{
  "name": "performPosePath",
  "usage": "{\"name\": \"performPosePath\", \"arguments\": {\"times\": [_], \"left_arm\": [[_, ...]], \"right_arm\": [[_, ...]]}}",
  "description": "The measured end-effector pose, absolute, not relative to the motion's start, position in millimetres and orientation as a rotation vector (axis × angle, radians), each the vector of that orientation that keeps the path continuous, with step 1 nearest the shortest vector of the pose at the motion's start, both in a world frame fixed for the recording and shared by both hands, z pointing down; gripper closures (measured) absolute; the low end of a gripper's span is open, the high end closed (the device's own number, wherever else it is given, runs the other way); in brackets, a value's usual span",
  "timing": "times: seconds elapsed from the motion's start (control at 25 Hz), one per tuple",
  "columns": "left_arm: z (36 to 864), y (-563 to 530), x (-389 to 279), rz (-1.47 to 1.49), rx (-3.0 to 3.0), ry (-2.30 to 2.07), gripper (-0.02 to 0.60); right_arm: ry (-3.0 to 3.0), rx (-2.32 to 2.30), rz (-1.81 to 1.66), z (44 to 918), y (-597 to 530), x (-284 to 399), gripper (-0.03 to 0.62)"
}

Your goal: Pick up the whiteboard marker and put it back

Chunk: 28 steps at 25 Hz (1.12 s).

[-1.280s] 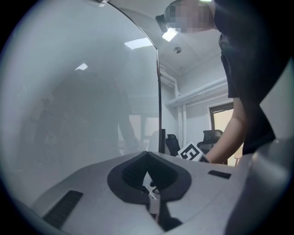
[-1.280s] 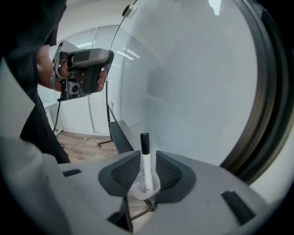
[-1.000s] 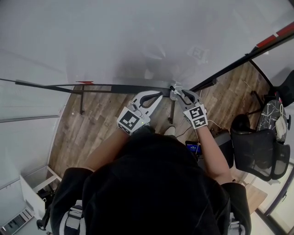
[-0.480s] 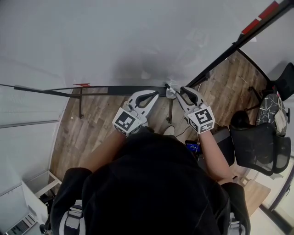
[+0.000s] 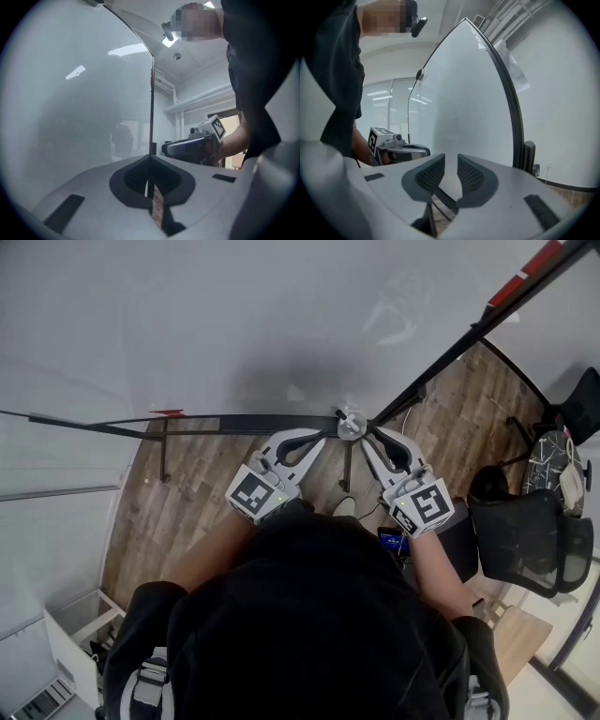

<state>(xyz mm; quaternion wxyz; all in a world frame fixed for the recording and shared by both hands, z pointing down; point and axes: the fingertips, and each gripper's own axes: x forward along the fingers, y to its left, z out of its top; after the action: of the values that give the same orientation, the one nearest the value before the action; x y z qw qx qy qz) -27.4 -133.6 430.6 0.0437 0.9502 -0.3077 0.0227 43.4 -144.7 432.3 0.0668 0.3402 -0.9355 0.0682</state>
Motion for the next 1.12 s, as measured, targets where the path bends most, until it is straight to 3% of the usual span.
{"name": "performPosePath", "arguments": {"times": [0.4,1.12], "left_arm": [[427.9,-127.4,-24.9,0.041,2.9,-0.907,0.577],[424.8,-129.7,-17.9,0.042,2.92,-0.862,0.578]], "right_arm": [[-2.842,1.024,0.062,421.7,-125.8,41.8,0.583],[-2.829,1.045,0.084,427.6,-131.0,46.2,0.592]]}}
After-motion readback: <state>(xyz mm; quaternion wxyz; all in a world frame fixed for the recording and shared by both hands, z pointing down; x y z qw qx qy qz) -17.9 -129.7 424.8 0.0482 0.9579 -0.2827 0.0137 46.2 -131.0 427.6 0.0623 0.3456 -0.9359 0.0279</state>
